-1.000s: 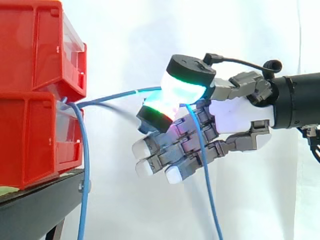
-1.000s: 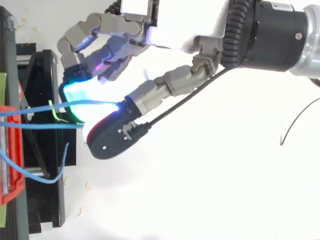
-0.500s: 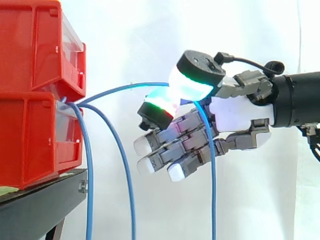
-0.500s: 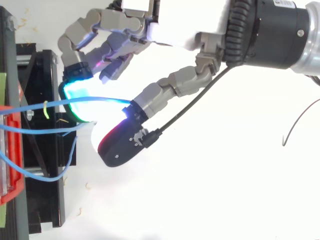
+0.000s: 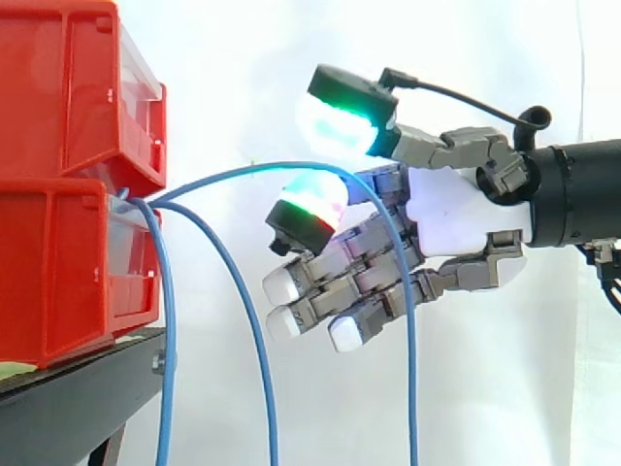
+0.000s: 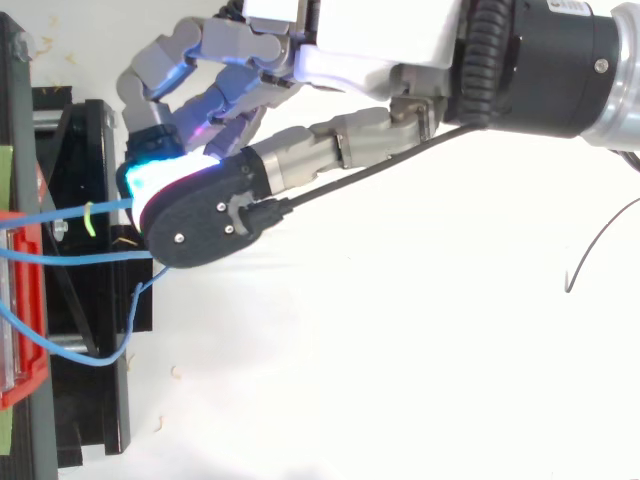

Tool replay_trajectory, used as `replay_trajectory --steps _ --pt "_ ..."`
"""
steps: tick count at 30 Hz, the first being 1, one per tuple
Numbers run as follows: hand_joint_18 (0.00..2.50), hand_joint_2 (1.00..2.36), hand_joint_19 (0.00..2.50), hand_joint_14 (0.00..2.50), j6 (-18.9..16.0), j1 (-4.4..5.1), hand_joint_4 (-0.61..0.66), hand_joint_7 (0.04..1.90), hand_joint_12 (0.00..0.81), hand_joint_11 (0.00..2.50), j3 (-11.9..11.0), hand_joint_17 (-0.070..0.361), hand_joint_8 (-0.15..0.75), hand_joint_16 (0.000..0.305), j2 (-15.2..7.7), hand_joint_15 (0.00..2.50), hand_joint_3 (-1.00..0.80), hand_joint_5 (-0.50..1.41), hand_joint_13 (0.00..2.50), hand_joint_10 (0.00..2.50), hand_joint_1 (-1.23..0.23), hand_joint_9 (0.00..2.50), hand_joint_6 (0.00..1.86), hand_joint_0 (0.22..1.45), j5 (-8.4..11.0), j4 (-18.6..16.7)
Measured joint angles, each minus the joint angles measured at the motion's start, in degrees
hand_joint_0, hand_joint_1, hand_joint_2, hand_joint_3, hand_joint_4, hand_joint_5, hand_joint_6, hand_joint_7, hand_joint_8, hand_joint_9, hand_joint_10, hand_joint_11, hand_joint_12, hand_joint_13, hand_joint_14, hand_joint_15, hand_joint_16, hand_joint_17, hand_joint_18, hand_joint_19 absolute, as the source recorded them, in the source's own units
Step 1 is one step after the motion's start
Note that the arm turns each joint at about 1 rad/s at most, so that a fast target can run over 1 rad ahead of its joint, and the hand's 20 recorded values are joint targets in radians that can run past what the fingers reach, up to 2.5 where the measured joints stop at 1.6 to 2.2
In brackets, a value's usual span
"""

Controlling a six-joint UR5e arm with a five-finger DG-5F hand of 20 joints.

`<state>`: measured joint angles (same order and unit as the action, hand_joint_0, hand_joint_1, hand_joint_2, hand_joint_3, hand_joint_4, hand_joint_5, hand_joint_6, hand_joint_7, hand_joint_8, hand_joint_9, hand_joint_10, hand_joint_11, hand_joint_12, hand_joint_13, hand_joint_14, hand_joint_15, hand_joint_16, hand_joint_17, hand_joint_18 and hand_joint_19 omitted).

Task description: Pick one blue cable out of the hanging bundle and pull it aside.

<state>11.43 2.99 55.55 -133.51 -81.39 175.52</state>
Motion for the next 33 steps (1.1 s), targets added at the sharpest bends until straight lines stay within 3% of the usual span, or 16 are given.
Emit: replay_trajectory --steps 1,3,4,11,16,24,33 --pt "0.67 1.02 0.44 0.01 0.0 0.0 0.03 1.31 0.352 0.31 0.0 0.109 0.286 0.048 0.0 0.27 -0.17 -0.16 0.56 0.01 -0.65 0.74 0.87 0.54 0.0 0.0" --pt "0.69 1.02 0.43 0.01 0.0 0.0 0.04 1.37 0.356 0.32 0.0 0.11 0.292 0.049 0.0 0.27 -0.07 -0.16 0.57 0.01 -0.67 0.74 0.87 0.54 0.0 0.0" --pt "0.72 1.02 0.41 0.01 0.0 0.0 0.02 1.27 0.367 0.31 0.0 0.116 0.299 0.052 0.0 0.26 -0.03 -0.16 0.59 0.01 -0.69 0.75 0.91 0.55 0.0 0.0" --pt "0.73 1.02 0.4 0.01 0.0 0.0 -0.09 1.31 0.358 0.33 0.0 0.112 0.283 0.05 0.0 0.26 0.03 -0.16 0.6 0.01 -0.74 0.77 0.92 0.58 0.06 0.0" --pt "0.7 1.03 0.4 0.01 0.0 -0.01 -0.17 1.32 0.336 0.31 0.0 0.103 0.252 0.046 0.0 0.25 0.0 -0.17 0.58 0.01 -0.77 0.75 0.92 0.6 0.18 0.0" --pt "0.64 1.02 0.39 0.01 -0.7 0.04 -0.18 1.28 0.313 0.14 0.0 0.098 0.202 0.044 0.0 0.19 -0.29 -0.18 0.53 0.0 -0.82 0.7 0.87 0.64 0.5 0.0" --pt "0.64 1.02 0.41 0.01 -5.6 0.47 -0.21 1.41 0.313 0.21 0.5 0.098 0.213 0.043 -0.1 0.22 -0.07 -0.17 0.55 0.01 -0.79 0.74 0.9 0.64 0.6 0.4"
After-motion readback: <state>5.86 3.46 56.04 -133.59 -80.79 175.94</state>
